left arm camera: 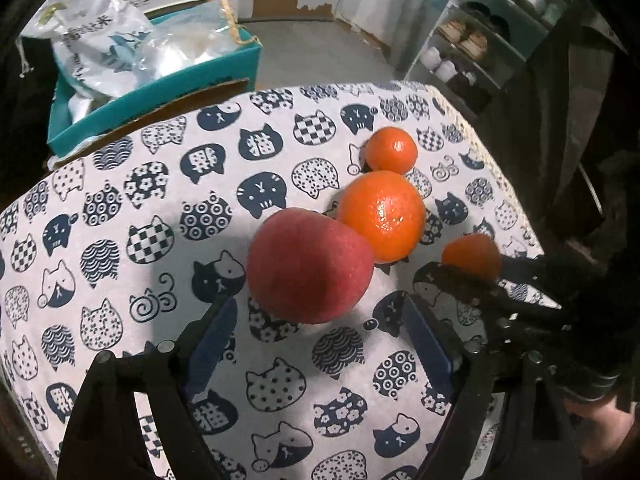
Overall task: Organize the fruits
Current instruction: 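Grasp a red apple with the left tool while the right tool grasps a tangerine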
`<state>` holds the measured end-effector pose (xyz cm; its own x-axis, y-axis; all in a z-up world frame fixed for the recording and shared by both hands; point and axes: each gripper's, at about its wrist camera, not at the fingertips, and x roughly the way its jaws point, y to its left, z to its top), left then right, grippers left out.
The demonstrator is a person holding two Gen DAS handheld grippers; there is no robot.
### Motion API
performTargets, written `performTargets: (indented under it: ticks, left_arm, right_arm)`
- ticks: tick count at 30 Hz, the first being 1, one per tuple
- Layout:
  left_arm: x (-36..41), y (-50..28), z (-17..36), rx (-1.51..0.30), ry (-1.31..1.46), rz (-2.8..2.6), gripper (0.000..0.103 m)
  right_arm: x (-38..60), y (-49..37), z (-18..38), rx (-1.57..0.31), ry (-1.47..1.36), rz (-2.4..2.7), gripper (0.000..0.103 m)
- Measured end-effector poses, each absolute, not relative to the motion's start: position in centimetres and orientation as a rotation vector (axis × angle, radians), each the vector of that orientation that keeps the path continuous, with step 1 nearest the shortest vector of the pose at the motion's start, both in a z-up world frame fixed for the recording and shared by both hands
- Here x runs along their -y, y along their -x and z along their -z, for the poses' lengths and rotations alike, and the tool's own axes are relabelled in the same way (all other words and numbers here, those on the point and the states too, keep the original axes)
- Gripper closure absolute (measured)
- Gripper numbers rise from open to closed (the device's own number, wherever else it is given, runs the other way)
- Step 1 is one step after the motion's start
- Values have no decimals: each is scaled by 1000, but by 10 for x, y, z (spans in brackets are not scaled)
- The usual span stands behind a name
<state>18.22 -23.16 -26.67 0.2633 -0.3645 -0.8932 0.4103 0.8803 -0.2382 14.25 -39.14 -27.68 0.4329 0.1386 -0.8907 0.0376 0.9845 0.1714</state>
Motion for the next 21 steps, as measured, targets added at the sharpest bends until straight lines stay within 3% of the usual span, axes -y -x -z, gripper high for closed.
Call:
performTargets:
  ticks: [13, 16, 21]
  left_arm:
    - [243, -206, 296, -1261, -15, 520, 17]
    - [243, -207, 300, -1261, -28, 509, 25]
    - [239, -207, 301, -1257, -11, 522, 25]
  right_arm:
    - [406, -141, 279, -1120, -197, -34, 57]
    - [407, -141, 278, -1116, -199, -33, 57]
    - [404, -142, 275, -1107, -189, -37, 57]
